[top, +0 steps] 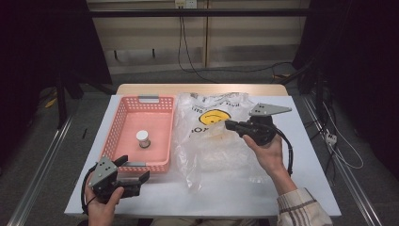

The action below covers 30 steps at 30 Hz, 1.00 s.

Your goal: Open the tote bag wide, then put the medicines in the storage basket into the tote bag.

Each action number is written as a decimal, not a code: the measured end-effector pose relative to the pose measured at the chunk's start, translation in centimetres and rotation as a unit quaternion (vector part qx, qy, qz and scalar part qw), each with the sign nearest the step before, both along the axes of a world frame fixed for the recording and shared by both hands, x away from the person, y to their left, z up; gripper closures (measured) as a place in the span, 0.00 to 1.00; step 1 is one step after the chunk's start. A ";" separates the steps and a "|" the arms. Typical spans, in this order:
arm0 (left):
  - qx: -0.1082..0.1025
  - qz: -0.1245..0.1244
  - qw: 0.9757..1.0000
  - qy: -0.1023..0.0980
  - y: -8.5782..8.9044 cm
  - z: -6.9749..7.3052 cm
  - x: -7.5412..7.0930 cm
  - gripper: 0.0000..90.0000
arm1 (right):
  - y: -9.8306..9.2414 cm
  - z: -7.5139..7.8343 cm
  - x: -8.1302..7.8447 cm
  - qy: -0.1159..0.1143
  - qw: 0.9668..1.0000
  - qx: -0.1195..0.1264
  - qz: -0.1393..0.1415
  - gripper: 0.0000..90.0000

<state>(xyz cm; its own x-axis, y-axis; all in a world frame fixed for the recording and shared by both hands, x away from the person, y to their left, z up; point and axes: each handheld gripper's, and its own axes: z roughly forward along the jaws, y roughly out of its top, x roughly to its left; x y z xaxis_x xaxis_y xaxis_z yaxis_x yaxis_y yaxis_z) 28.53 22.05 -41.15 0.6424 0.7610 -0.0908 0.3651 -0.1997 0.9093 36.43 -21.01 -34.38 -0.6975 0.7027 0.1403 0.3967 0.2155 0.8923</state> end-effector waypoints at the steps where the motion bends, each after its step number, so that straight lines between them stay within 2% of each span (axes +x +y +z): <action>1: 0.000 -0.001 1.000 0.001 0.0 0.0 0.1 0.06 | 0.0 -0.1 0.1 0.001 1.000 -0.001 0.001 1.00; 6: -0.002 -0.008 1.000 0.006 0.1 0.4 0.5 0.06 | -0.1 -0.1 0.1 0.003 1.000 -0.002 0.001 1.00; 8: 0.006 0.000 1.000 0.012 0.2 0.6 0.5 0.06 | -0.2 -0.1 0.1 0.003 1.000 0.001 0.001 1.00; 14: 0.014 -0.003 1.000 0.017 0.8 1.5 1.3 0.07 | 0.1 -0.2 0.3 0.007 1.000 0.005 0.006 1.00; 15: 0.017 -0.005 1.000 0.024 0.8 1.6 1.6 0.07 | 0.2 -0.3 0.3 0.008 1.000 0.003 0.008 1.00; 17: 0.027 -0.015 0.998 0.046 0.8 1.8 2.3 0.08 | 0.2 -0.3 0.3 0.009 1.000 0.002 0.008 1.00; 18: 0.033 -0.014 0.998 0.051 0.7 1.9 2.5 0.08 | 0.2 -0.3 0.3 0.009 1.000 0.002 0.008 1.00; 21: 0.053 -0.022 0.997 0.054 0.5 2.1 3.3 0.09 | 0.2 -0.3 0.3 0.010 1.000 0.000 0.009 1.00; 24: 0.063 -0.030 0.996 0.059 0.2 2.4 3.9 0.10 | 0.1 -0.3 0.3 0.009 1.000 0.000 0.006 1.00; 26: 0.072 -0.042 0.994 0.067 0.0 2.5 4.2 0.12 | 0.1 -0.4 0.2 0.010 1.000 0.002 0.007 1.00; 30: 0.077 -0.058 0.993 0.072 -0.4 2.4 5.1 0.13 | 0.2 -0.5 0.2 0.011 1.000 0.003 0.009 1.00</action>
